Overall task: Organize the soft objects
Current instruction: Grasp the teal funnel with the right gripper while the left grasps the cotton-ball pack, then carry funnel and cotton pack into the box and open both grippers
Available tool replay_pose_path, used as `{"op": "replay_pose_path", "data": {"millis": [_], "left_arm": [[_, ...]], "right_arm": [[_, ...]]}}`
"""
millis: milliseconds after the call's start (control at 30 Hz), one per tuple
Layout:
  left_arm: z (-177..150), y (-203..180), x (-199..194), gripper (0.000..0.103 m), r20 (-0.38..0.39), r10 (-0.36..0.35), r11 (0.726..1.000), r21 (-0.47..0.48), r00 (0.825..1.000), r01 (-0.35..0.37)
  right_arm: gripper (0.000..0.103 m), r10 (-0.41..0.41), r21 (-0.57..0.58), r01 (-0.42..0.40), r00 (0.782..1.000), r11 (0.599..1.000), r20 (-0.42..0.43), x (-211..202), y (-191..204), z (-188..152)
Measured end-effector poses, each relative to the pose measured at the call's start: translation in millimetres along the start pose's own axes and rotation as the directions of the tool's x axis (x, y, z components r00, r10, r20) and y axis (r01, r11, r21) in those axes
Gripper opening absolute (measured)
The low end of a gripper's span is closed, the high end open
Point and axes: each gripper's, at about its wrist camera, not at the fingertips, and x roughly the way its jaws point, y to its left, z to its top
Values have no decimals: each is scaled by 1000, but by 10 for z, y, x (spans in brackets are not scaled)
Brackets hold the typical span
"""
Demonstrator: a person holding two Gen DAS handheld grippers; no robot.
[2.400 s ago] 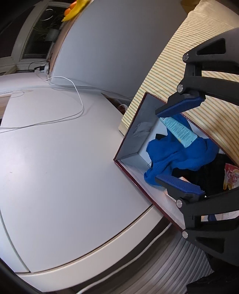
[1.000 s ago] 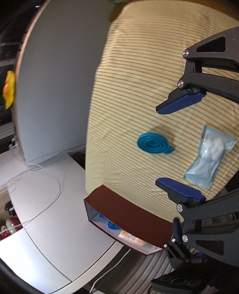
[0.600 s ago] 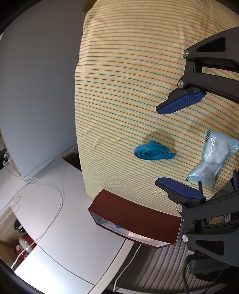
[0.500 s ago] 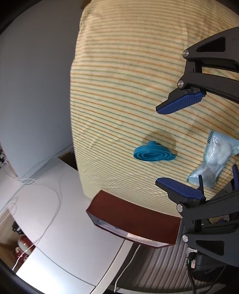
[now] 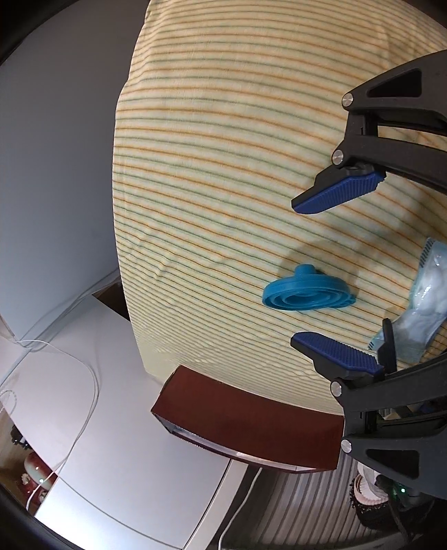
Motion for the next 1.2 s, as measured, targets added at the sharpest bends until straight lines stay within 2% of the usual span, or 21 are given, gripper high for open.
{"op": "replay_pose_path", "data": {"millis": [67, 133, 200, 267, 333, 367, 400, 433, 567, 833, 1000, 1200], "left_arm": [[-24, 3, -7, 78, 10, -5, 1000, -11, 1000, 5], [-76, 0, -58, 75, 15, -21, 999, -25, 1000, 22], [-90, -15, -81, 73, 19, -32, 999, -32, 999, 32], [-101, -39, -105, 66, 25, -41, 999, -31, 999, 42], [-87, -11, -158, 63, 27, -38, 999, -21, 999, 39], [-91, -35, -173, 59, 30, -38, 999, -13, 999, 38], [-93, -53, -186, 56, 30, -46, 999, -13, 998, 47], [-98, -64, -195, 47, 30, -58, 998, -14, 998, 59], [-111, -190, -262, 40, 44, -45, 999, 2, 998, 45], [-230, -232, -410, 38, 70, -53, 997, -47, 996, 56], [-350, -101, -605, 38, 113, -54, 991, -115, 992, 67], [-579, 112, -1028, 38, 187, -14, 971, -232, 982, 58]], "right_arm": [[67, -9, -7, 9, 1000, 1000, -4, 52, 28, 20], [58, -18, -12, 18, 1000, 1000, -15, 104, 43, 28], [55, -26, -15, 25, 999, 1000, -28, 152, 50, 25], [48, -31, -21, 31, 999, 999, -40, 200, 60, 17], [32, -27, -27, 25, 998, 999, -57, 238, 70, 4], [28, -27, -29, 25, 998, 999, -64, 253, 72, -3], [19, -30, -30, 28, 997, 999, -68, 268, 75, -14], [16, -32, -26, 30, 997, 999, -71, 278, 76, -26], [16, -42, -24, 41, 998, 999, -49, 233, 67, -57], [16, -56, 10, 56, 998, 998, 37, -126, -35, -140], [16, -69, 38, 66, 994, 997, 87, -376, -115, -193], [16, -76, 66, 67, 987, 996, 142, -630, -125, -182]]}}
